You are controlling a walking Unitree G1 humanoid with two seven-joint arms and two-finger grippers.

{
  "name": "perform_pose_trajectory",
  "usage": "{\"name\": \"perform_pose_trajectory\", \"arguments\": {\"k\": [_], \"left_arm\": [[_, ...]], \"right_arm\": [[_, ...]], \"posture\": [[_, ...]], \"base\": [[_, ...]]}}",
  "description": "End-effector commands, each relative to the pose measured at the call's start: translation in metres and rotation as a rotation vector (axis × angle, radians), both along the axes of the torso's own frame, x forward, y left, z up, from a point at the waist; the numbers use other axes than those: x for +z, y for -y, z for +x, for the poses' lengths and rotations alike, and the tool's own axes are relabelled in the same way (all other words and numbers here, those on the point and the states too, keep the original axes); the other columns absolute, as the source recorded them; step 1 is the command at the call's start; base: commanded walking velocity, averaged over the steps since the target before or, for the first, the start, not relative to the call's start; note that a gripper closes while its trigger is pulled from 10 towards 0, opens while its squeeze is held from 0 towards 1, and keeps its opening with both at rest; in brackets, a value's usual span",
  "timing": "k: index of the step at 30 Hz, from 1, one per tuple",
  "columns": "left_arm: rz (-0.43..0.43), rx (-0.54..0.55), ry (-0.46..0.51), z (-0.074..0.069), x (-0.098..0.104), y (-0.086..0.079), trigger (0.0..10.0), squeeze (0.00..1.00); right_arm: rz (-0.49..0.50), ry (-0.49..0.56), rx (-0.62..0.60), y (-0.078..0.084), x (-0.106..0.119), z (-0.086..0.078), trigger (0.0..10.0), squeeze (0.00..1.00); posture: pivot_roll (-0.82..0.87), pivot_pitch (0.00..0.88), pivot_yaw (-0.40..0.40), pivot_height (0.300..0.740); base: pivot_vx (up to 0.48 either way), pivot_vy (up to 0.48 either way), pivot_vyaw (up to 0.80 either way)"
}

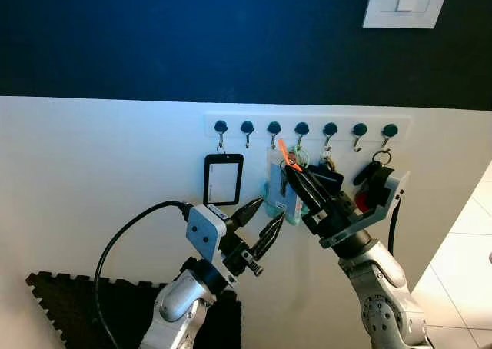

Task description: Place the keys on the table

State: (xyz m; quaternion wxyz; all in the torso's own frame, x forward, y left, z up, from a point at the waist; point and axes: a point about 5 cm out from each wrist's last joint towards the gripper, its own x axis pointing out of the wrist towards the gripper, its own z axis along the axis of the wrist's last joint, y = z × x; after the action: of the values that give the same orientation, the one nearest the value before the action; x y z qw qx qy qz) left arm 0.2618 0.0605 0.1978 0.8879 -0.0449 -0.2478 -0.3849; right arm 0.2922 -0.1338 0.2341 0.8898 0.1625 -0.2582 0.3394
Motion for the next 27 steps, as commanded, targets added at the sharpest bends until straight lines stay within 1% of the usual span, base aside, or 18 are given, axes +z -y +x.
{"name": "perform_pose_trajectory", "arguments": {"k": [1, 18, 27], "left_arm": [[0.034, -0.004, -0.004, -0.001, -0.003, -0.001, 10.0, 0.00], [0.039, -0.003, -0.008, -0.001, -0.004, -0.001, 10.0, 0.00], [0.038, 0.000, -0.006, -0.002, -0.004, -0.002, 10.0, 0.00]], "right_arm": [[-0.015, -0.013, -0.011, 0.001, -0.004, 0.001, 10.0, 0.00], [-0.081, -0.061, -0.004, -0.003, -0.017, 0.016, 10.0, 0.00], [-0.054, -0.021, 0.025, -0.009, -0.011, 0.012, 10.0, 0.00]], "posture": [[0.01, 0.052, -0.002, 0.740], [0.01, 0.054, -0.003, 0.740], [0.02, 0.056, -0.004, 0.740]], "base": [[0.000, 0.000, 0.00], [0.000, 0.000, 0.00], [0.000, 0.000, 0.00]]}}
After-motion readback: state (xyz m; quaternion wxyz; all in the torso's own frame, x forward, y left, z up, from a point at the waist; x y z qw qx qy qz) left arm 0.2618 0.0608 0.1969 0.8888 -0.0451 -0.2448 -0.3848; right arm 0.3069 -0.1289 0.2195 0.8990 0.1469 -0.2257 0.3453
